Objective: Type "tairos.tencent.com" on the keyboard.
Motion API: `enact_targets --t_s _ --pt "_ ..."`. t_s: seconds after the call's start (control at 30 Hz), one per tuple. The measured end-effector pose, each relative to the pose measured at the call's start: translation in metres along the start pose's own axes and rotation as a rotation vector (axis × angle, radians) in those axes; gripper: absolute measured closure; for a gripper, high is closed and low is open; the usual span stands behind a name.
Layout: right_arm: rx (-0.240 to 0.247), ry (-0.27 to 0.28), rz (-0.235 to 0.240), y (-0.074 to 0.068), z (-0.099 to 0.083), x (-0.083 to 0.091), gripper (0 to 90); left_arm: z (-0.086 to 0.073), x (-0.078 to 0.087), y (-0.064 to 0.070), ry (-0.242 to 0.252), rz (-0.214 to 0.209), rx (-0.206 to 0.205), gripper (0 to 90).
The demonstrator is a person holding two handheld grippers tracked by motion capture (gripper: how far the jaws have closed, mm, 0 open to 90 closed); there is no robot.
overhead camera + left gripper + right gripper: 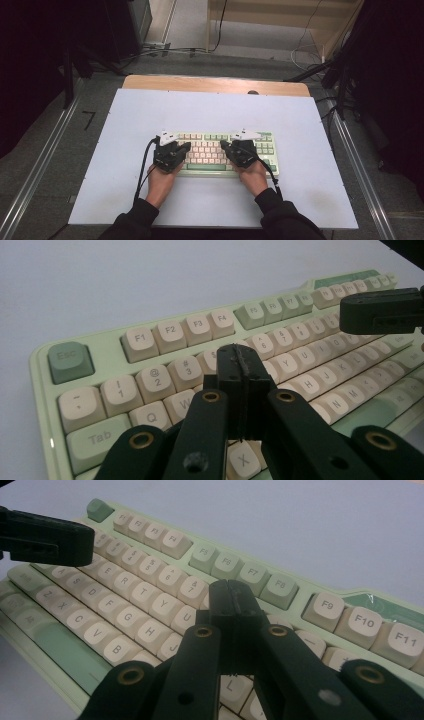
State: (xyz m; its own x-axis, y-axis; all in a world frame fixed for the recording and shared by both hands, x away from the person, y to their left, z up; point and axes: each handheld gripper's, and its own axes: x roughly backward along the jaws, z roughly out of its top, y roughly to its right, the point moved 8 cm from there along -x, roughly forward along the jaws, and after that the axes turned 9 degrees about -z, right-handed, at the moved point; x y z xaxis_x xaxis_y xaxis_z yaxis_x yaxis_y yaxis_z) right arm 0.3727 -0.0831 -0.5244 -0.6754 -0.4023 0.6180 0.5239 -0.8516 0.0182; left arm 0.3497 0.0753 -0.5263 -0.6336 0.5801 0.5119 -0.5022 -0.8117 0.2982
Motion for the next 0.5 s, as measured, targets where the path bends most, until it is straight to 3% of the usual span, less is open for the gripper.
enact_targets --t_s 0.5 --pt "-0.005 0.001 -0.005 0.002 0.0 0.002 87.3 0.0 -0.014 0.006 -0.022 -0.007 -0.014 90.0"
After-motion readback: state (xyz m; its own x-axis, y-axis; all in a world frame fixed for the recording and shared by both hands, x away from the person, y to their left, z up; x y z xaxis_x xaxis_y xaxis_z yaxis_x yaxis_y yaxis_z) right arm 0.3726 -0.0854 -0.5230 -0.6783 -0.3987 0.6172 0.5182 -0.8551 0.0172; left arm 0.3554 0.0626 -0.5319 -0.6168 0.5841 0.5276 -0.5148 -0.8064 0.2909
